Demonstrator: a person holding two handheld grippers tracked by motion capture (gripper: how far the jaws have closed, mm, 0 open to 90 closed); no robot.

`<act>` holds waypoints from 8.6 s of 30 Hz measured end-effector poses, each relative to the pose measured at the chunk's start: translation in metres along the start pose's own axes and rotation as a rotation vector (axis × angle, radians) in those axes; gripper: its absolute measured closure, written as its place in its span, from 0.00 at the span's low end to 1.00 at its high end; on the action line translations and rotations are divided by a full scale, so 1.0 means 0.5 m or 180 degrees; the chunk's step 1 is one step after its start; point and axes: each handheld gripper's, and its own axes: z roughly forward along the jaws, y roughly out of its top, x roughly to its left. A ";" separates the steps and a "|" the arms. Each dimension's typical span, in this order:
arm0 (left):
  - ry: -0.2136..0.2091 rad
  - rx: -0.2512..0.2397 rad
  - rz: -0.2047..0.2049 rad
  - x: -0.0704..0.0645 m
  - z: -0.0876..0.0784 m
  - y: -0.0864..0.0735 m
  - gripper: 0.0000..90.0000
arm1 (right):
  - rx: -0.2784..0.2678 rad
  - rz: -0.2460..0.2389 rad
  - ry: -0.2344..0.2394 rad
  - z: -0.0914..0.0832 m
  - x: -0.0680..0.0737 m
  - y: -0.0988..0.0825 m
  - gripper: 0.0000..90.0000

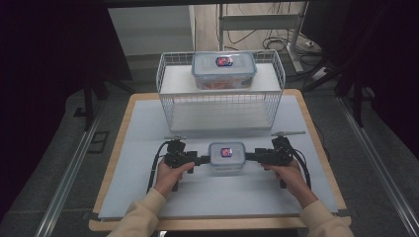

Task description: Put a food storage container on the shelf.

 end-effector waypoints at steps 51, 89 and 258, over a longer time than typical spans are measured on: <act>-0.0248 0.0062 0.0094 -0.026 0.029 -0.012 0.55 | 0.0110 0.0123 0.0338 0.027 0.010 -0.021 0.57; -0.0078 -0.0142 0.0447 -0.072 -0.022 0.008 0.56 | -0.0150 -0.0197 0.0321 -0.002 0.058 0.003 0.58; -0.0230 -0.0800 0.0166 -0.077 -0.135 0.570 0.41 | -0.0652 0.0035 0.0162 -0.074 0.080 0.577 0.44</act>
